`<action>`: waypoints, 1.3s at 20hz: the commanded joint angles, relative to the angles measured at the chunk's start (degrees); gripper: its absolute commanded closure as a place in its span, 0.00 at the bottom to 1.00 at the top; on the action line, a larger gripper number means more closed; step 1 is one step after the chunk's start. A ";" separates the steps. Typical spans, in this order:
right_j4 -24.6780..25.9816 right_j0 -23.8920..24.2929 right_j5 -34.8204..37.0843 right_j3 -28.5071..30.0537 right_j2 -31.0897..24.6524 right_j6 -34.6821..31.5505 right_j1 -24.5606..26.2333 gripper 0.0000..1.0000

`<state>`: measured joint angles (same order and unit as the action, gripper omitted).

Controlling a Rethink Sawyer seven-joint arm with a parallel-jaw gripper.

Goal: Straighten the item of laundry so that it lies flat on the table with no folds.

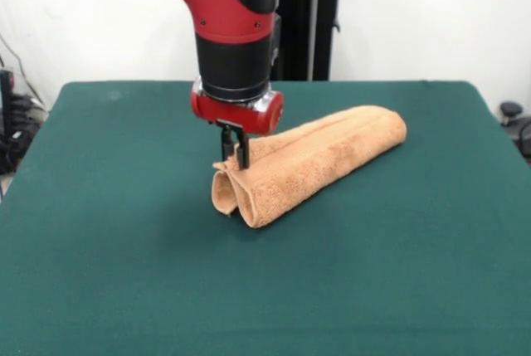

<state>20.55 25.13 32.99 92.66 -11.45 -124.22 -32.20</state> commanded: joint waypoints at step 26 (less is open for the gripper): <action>-6.15 -5.12 9.79 10.32 -2.90 -1.09 -9.16 1.00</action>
<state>16.27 22.10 39.39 97.64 -11.36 -124.22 -42.74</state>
